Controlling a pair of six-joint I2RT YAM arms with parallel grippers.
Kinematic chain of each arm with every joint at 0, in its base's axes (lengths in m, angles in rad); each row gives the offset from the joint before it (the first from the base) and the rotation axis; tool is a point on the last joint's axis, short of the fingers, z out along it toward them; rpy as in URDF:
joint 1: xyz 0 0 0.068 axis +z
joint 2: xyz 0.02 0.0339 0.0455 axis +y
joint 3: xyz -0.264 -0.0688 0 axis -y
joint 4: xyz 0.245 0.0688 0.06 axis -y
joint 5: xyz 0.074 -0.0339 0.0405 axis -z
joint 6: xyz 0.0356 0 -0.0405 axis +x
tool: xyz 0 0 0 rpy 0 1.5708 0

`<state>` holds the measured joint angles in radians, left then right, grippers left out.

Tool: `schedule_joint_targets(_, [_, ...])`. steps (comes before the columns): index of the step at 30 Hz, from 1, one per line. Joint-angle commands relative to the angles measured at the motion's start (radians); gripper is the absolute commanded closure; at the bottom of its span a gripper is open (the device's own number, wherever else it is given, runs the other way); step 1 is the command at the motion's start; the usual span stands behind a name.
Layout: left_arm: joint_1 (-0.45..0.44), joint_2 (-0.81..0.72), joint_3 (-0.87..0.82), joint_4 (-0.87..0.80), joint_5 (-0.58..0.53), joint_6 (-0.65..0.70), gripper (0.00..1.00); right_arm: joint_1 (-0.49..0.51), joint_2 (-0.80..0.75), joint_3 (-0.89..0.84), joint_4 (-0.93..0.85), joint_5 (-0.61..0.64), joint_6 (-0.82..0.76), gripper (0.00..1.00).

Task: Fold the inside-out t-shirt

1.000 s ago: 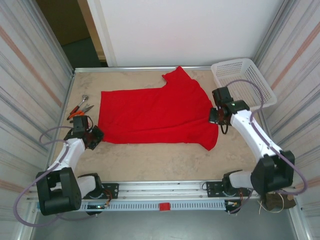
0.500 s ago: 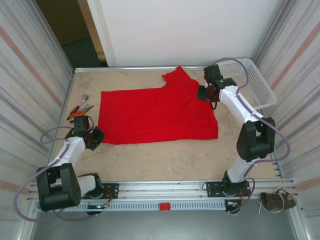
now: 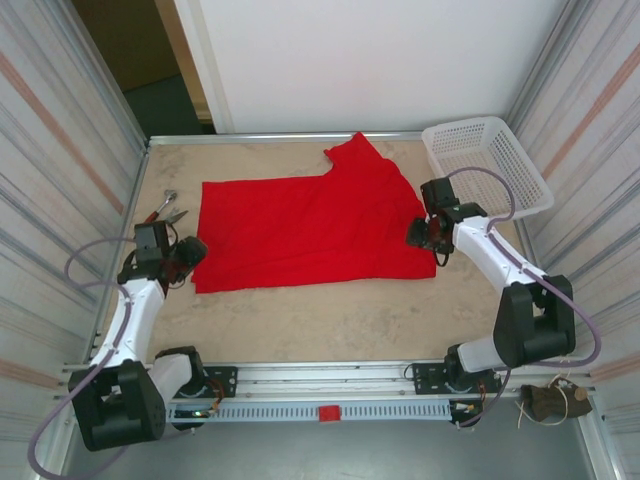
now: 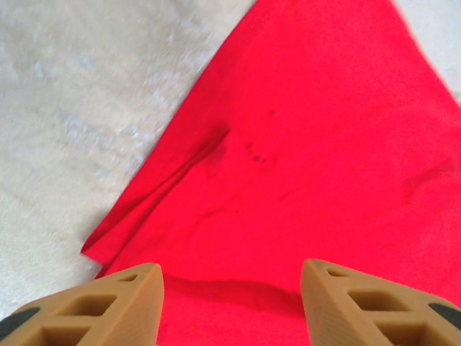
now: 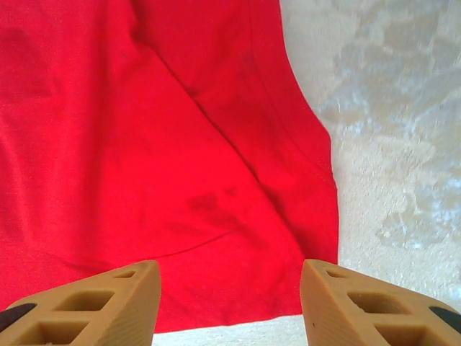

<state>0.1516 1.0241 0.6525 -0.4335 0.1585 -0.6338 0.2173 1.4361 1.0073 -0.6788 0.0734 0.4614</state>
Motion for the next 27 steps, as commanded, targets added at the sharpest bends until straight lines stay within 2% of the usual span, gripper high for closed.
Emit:
schedule_joint_targets(1, [0.01, 0.077, 0.06, -0.027, 0.004, 0.052, 0.45, -0.022, 0.042, -0.036, 0.026, -0.013, 0.08, 0.48])
schedule_joint_targets(5, [0.01, 0.243, 0.116, -0.01, 0.03, 0.084, 0.46, -0.036, 0.082, -0.09, 0.054, -0.006, 0.168, 0.48])
schedule_joint_targets(10, [0.007, 0.377, 0.156, 0.027, -0.001, 0.113, 0.47, -0.036, 0.097, -0.136, 0.079, -0.005, 0.238, 0.49])
schedule_joint_targets(16, [-0.025, 0.481, 0.215, 0.048, -0.032, 0.159, 0.5, -0.048, 0.076, -0.176, 0.087, 0.008, 0.259, 0.52])
schedule_joint_targets(27, [-0.081, 0.629, 0.294, 0.049, -0.085, 0.172, 0.6, -0.062, 0.085, -0.205, 0.105, -0.01, 0.283, 0.66])
